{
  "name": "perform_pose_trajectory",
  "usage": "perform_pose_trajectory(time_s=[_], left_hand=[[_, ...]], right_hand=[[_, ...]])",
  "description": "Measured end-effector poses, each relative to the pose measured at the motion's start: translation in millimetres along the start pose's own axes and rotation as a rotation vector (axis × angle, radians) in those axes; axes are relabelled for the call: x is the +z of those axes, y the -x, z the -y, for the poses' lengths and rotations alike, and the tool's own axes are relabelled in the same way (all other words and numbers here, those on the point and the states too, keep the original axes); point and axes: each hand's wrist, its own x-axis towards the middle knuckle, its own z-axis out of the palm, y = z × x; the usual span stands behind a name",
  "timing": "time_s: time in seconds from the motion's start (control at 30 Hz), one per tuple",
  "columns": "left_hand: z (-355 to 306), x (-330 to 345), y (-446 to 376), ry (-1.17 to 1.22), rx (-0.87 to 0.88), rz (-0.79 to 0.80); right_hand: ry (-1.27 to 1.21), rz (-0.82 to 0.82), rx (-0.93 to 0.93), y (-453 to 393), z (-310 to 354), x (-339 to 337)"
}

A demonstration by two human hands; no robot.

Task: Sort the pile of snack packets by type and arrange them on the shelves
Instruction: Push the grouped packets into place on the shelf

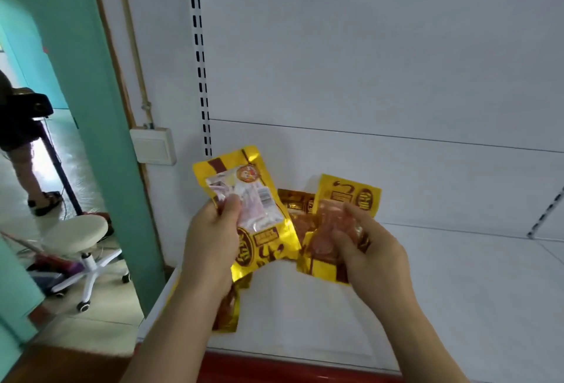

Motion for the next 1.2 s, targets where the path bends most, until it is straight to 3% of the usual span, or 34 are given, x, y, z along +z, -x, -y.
perform_pose_trajectory(time_s=[0.07, 0.13, 0.27, 0.4, 0.53, 0.67, 0.9, 0.93, 1.0, 1.07, 1.13, 1.2], left_hand=[[-4.9, -18.2, -8.3, -0.029, -0.005, -0.032], [-5.3, -29.9, -12.3, -0.016, -0.018, -0.012], [2.1, -31.2, -10.4, -0.034, -0.059, 0.037], [4.4, -25.3, -5.2, -0.02, -0.097, 0.082], [0.6, -17.9, 4.0, -0.064, -0.084, 0.138], [-1.7, -10.0, 8.2, -0.053, -0.071, 0.211], [-13.0, 4.5, 17.9, -0.019, -0.236, 0.497], [-17.4, 4.2, 17.2, 0.032, -0.31, 0.534], [-24.2, 0.8, 16.6, 0.062, -0.358, 0.574], [-24.3, 0.3, 18.0, -0.104, -0.212, 0.554], [-19.3, 1.0, 21.1, -0.264, -0.007, 0.542], [-17.7, 1.7, 26.6, -0.275, 0.033, 0.58]], right_hand=[[-0.023, 0.045, 0.127, -6.6, -2.9, 1.8], [-0.002, 0.159, 0.132, -5.2, 0.8, 14.3], [0.521, 0.363, -0.019, 2.7, -0.8, 49.8], [0.726, 0.37, -0.014, -0.3, -3.5, 51.7], [0.548, 0.276, -0.006, 2.9, -2.7, 42.6], [0.326, 0.035, -0.393, 13.3, -7.3, 27.5], [0.312, 0.05, -0.77, -4.5, -14.0, 9.1], [0.211, 0.093, -0.707, -3.2, -15.7, 4.0], [-0.029, 0.158, -0.317, 1.3, -10.7, -5.0], [-0.13, 0.194, 0.037, 1.8, -8.9, -7.5], [-0.197, 0.222, 0.147, 5.1, -2.7, -8.7], [-0.256, 0.252, 0.174, 11.7, 10.3, -9.9]])
